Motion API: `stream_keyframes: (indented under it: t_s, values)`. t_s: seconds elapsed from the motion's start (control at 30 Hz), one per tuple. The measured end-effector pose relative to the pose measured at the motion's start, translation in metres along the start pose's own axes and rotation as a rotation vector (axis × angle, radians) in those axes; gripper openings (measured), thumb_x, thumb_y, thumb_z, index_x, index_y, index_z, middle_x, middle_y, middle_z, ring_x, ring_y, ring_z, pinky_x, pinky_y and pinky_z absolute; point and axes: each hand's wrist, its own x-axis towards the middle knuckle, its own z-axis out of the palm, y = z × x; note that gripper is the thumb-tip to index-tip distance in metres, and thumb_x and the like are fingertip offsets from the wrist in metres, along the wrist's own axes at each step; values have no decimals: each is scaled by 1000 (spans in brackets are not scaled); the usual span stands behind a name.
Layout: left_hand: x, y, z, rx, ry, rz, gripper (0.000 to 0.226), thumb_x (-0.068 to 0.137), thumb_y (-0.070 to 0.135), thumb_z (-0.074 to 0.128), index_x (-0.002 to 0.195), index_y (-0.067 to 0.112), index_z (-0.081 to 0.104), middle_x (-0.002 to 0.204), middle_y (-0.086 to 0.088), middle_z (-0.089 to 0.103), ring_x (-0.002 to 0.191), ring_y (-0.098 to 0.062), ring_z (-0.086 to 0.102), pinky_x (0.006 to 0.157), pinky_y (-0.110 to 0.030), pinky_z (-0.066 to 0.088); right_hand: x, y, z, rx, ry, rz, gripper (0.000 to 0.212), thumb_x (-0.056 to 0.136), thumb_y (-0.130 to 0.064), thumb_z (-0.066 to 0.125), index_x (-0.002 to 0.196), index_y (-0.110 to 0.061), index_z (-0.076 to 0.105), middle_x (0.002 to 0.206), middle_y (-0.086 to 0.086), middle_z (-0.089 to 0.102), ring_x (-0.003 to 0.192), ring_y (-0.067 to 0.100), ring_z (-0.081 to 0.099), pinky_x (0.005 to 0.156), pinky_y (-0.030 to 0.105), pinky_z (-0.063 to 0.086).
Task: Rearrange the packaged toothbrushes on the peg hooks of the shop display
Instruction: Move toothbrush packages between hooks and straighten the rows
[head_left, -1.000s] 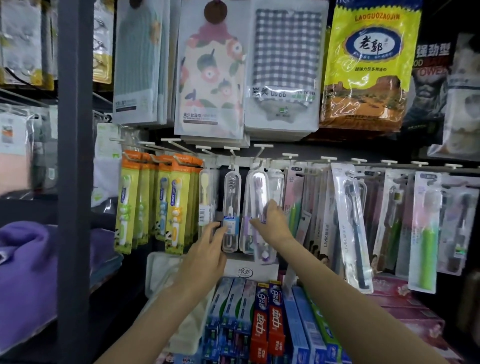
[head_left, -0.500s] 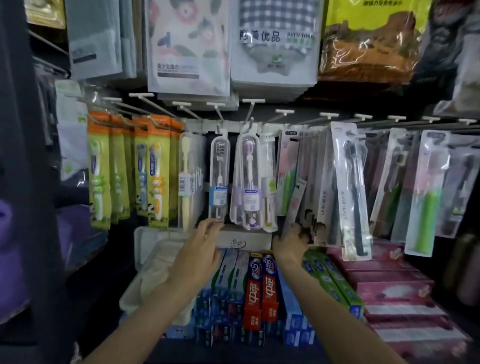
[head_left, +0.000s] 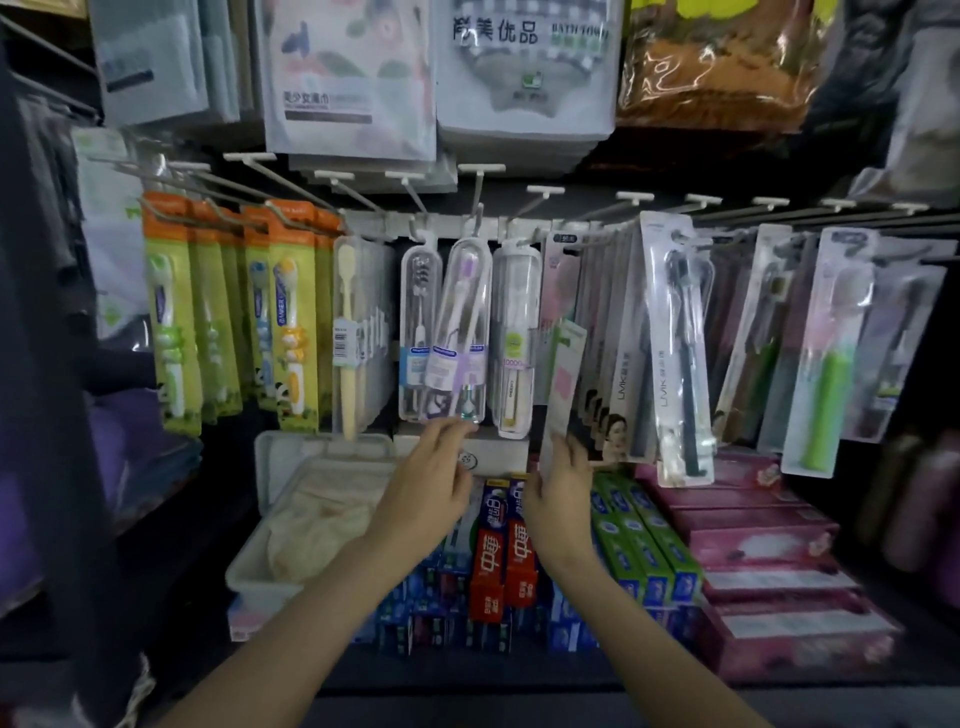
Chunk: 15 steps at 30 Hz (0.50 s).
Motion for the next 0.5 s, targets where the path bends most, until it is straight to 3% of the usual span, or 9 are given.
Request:
stream_keyframes:
  t_s: [0.1,0.17,0.23,0.3,0.37,0.43,0.5]
  values:
    - [19,39,1,-494,-72,-218,46,95,24,48,138,18,34,135,6,40,114,-6,46,96,-22,40,-13,-13,-15,-27,39,-165,60,84,9,47,140,-5,33,143,13,33,125,28,36,104,38,33]
    - [32,59,-1,-727,-136,-308,49,94,32,50,138,19,33,131,6,43,116,-8,45,98,-25,40,-18,-20,-25,-23,-8,-304,63,80,10,49,140,-7,36,144,10,33,126,25,34,107,34,31]
    - [41,66,-7,-781,-116,-349,42,93,27,51,133,16,41,128,-1,52,112,-14,52,96,-31,44,-18,-24,-38,33,-104,-380,60,81,10,47,137,-9,41,146,5,32,129,15,30,108,19,23]
    - [42,66,-16,-794,-74,-396,29,94,13,50,122,9,49,114,-11,62,101,-21,60,89,-36,51,-14,-25,-54,65,-160,-436,52,80,11,44,128,-9,53,145,0,35,127,5,28,106,12,21]
    - [38,64,-26,-839,-51,-419,19,94,4,47,111,5,55,102,-13,66,88,-21,64,82,-35,55,-10,-28,-71,135,-187,-430,49,79,15,41,117,-9,61,134,-3,48,120,-1,37,106,16,32]
    - [32,62,-37,-891,-37,-446,18,93,-1,46,106,3,57,100,-15,66,81,-21,66,72,-29,58,-7,-36,-88,212,-187,-373,47,80,18,39,109,-8,64,116,-2,62,103,0,52,94,18,45]
    - [27,62,-51,-919,-39,-466,19,92,-2,47,108,3,57,99,-15,65,76,-20,65,63,-24,57,-6,-43,-106,282,-139,-314,42,83,18,37,102,-6,65,102,1,66,91,6,60,84,15,50]
